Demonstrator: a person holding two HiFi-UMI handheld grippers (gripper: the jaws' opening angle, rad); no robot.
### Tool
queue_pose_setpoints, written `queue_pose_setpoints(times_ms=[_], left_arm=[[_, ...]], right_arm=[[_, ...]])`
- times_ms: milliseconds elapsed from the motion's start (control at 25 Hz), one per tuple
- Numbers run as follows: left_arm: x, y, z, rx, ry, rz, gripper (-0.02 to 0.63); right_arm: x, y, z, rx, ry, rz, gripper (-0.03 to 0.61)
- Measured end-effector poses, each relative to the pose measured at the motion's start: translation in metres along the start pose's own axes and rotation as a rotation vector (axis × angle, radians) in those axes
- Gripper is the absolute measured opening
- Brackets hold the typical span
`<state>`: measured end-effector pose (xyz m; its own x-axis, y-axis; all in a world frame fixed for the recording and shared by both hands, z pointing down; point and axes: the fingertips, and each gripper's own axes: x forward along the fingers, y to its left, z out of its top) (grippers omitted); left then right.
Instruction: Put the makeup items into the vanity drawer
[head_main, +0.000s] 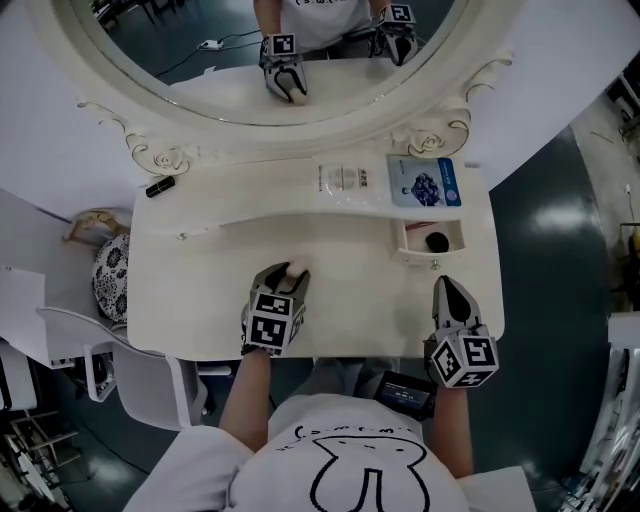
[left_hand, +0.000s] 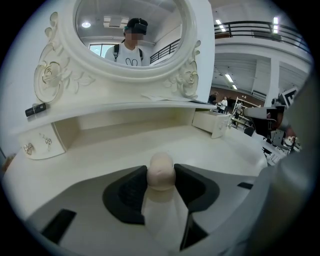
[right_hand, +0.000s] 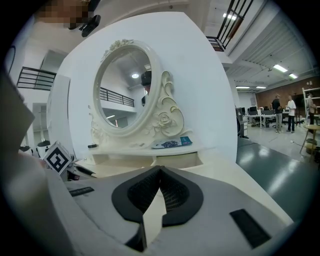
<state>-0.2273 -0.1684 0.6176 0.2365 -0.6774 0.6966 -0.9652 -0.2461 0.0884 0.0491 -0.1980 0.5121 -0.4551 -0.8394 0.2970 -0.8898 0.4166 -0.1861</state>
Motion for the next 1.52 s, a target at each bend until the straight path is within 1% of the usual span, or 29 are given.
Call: queue_pose_setpoints(times_ms=[120,200,360,800,960,1240,1360,1520], left_arm=[[-0.002,0.001,0.002,-0.004,-0.004,0.004,0.199],[-0.004,0.002,0.009,-0.009,-0.021,0.005,0.199],[-0.010,0.003,0.032,-0.015,-0.071,0.012,0.199],[-0.025,-0.008,0.098,-0.011,-0.210,0.039,0.199],[-0.027,-0.014,0.117,-0.004,-0.248,0.039,0.199],[-0.015,-0.035,0.133,0.019,-0.257,0.012,0.199],[-0.004,-0.054,0.141,0.039,-0.258,-0.012,0.199],[0.013,-0.085,0.150,0.093,-0.242,-0.060,0.199]], right_arm=[[0.000,0.000,0.003,-0.002,-0.002,0.003,0.014],[0.000,-0.001,0.008,-0.009,-0.009,0.005,0.014],[-0.002,-0.004,0.026,-0.031,-0.036,0.009,0.014],[-0.009,-0.025,0.092,-0.092,-0.152,0.014,0.014],[-0.012,-0.033,0.106,-0.105,-0.182,0.013,0.014],[-0.021,-0.051,0.111,-0.109,-0.199,-0.004,0.014],[-0.031,-0.072,0.112,-0.093,-0.206,-0.036,0.014],[-0.045,-0.101,0.109,-0.074,-0.208,-0.084,0.014]])
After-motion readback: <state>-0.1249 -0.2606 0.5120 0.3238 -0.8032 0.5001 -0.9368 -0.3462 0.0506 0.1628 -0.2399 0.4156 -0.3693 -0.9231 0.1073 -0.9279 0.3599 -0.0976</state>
